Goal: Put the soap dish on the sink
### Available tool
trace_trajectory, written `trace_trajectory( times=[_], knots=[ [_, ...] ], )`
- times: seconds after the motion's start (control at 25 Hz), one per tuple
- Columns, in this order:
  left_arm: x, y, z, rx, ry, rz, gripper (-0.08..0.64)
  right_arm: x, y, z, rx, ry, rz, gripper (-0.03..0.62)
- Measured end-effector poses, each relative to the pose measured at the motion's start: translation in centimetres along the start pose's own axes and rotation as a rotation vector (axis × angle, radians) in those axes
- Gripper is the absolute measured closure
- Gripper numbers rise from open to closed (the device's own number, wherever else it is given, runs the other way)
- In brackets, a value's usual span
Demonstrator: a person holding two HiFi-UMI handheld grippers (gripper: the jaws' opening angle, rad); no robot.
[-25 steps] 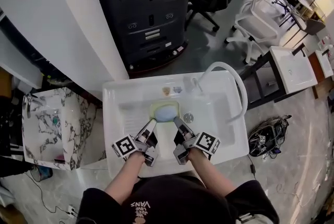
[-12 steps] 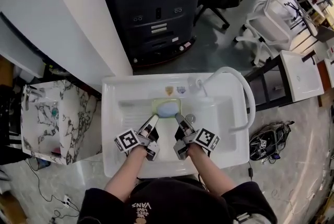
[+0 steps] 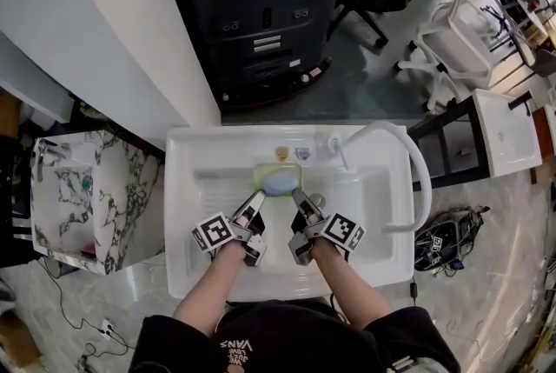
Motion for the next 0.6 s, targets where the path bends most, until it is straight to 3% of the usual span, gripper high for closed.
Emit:
trace_trajectory(
  times=[0.6],
  knots=[
    [0.0, 2.1, 1.0, 0.023, -0.017, -0.029, 0.437, 1.0, 1.9, -1.2, -0.03, 0.012, 0.002, 0.518]
  ],
)
Point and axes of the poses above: the fingertips, and each gripper's own axes: y forward along the fingers, z to its left, x out of its top, the point moved 5 cm from there along -y, backward along the fingers, and after that the axes turned 14 degrees about -z, right-handed, at the moved point
